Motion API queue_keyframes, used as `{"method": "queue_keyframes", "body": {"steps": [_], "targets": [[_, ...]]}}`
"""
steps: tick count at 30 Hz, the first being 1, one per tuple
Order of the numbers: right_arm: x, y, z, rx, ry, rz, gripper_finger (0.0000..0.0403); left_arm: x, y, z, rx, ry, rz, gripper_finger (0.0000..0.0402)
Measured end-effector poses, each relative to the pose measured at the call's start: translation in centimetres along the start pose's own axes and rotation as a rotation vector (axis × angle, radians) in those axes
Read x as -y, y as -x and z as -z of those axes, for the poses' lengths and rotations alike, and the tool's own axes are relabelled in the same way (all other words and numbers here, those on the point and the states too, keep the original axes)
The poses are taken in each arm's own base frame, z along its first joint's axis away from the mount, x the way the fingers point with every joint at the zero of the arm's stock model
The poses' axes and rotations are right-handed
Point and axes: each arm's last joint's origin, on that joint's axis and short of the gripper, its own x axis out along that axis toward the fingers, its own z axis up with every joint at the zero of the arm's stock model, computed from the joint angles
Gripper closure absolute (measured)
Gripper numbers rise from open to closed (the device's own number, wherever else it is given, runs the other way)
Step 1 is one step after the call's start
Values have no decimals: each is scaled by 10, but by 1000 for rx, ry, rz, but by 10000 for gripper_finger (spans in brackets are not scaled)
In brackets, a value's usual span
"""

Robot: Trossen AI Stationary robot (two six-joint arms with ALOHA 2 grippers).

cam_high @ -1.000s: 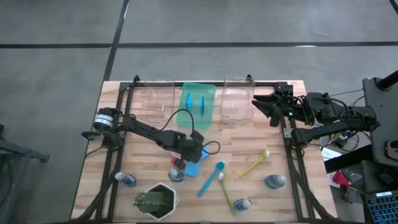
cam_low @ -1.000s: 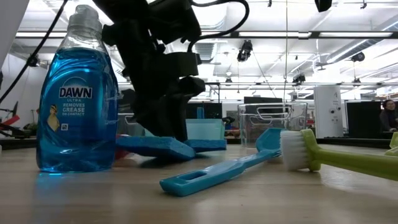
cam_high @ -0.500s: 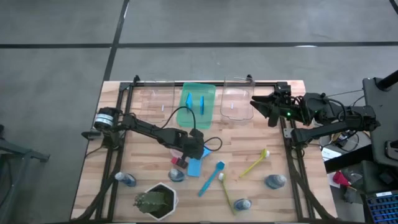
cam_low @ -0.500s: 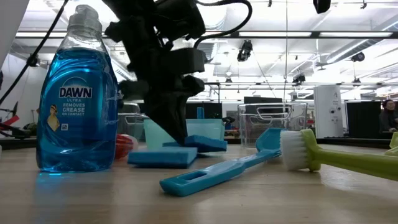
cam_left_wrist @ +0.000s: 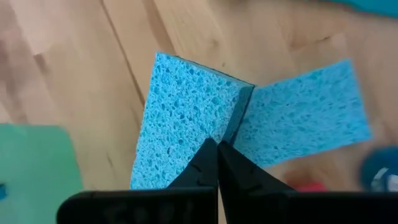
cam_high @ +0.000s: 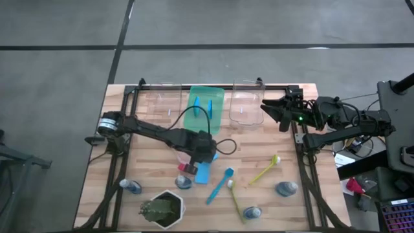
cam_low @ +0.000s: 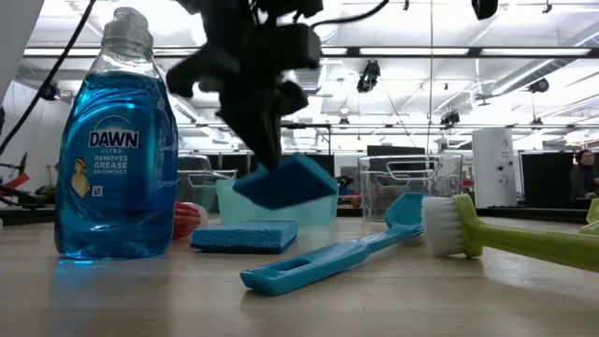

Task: Pick & Place Kitchen Sink Supplies
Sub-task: Put the sponge into the green bin

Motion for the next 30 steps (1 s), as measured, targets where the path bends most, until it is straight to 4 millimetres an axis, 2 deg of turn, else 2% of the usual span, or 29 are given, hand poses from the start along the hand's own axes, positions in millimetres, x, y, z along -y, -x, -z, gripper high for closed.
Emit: {"method": "queue_keyframes", "body": {"steps": [7, 10, 18, 22, 30], "targets": [[-1, 4, -4, 23, -3, -17, 209, -8, 37, -17, -24, 117, -28, 401], [-4, 9, -12, 67, 19, -60, 209, -12, 53, -22, -27, 188, -58, 401], [-8, 23, -29, 133, 86, -103, 209, -33, 93, -30, -24, 349, -282, 402], [-10, 29, -35, 154, 116, -118, 209, -50, 101, -28, -8, 383, -340, 401], [-9, 36, -39, 160, 152, -143, 209, -87, 103, -9, -88, 430, -465, 401]]}}
